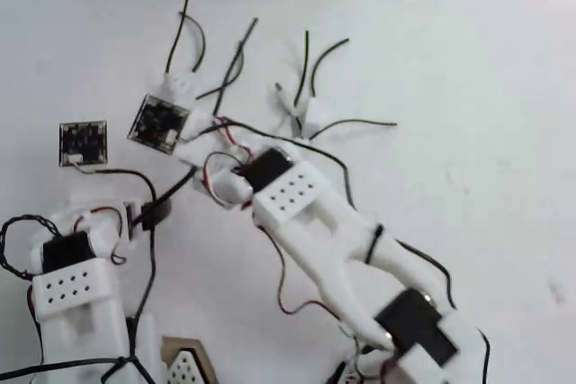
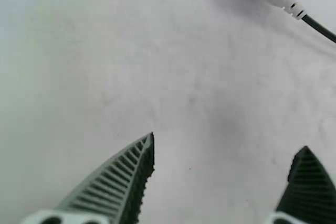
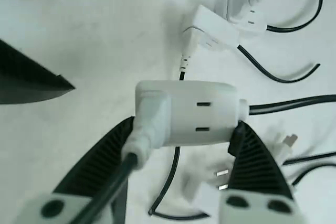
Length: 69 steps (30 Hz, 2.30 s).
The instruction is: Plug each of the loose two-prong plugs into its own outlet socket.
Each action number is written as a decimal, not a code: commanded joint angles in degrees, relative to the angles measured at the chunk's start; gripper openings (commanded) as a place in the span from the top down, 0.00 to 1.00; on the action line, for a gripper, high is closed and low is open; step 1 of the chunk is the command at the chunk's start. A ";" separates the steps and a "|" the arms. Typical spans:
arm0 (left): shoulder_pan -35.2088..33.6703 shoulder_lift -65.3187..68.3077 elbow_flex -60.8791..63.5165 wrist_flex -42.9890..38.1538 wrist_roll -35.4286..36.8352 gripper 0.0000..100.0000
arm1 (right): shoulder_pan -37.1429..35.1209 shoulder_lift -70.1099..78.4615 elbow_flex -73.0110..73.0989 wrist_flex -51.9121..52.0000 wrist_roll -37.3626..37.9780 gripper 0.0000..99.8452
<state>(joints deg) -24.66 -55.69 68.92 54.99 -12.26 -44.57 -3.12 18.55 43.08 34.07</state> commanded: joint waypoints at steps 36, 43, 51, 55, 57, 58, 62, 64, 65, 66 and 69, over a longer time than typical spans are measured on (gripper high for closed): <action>0.66 -1.36 1.32 -2.55 -0.79 0.62 | 19.56 -9.80 -0.88 13.85 -3.87 0.70; 0.66 -1.36 1.32 -2.46 -0.79 0.62 | 20.18 -2.33 9.49 -9.89 -14.24 0.70; 0.66 -1.36 1.32 -2.37 -0.79 0.62 | 20.09 16.04 -1.93 -13.41 -19.78 0.70; 0.66 -1.36 1.32 -2.37 -0.79 0.62 | 20.18 22.55 -7.56 -13.41 -21.10 0.70; 0.66 -1.36 1.32 -2.37 -0.79 0.62 | 20.09 25.54 -9.49 -13.23 -22.15 0.71; 0.66 -1.36 1.41 -2.37 -0.79 0.62 | 20.09 26.95 -10.29 -13.05 -22.51 0.71; 0.66 -1.36 1.41 -2.37 -0.79 0.62 | 20.09 31.08 -12.40 -12.18 -22.77 0.71; 0.66 -1.36 1.41 -2.37 -0.79 0.62 | 20.00 31.34 -14.24 -9.54 -22.51 0.72; 0.66 -1.36 1.41 -2.37 -0.79 0.62 | 19.91 31.34 -15.21 -8.04 -22.42 0.74; 0.66 -1.36 1.41 -2.37 -0.79 0.62 | 19.91 31.34 -16.26 -6.81 -22.33 0.75; 0.66 -1.36 1.41 -2.37 -0.79 0.62 | 19.82 31.34 -19.78 -4.44 -22.33 0.76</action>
<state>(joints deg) -24.66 -55.78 70.51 53.41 -12.44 -24.97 27.91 1.58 35.34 12.00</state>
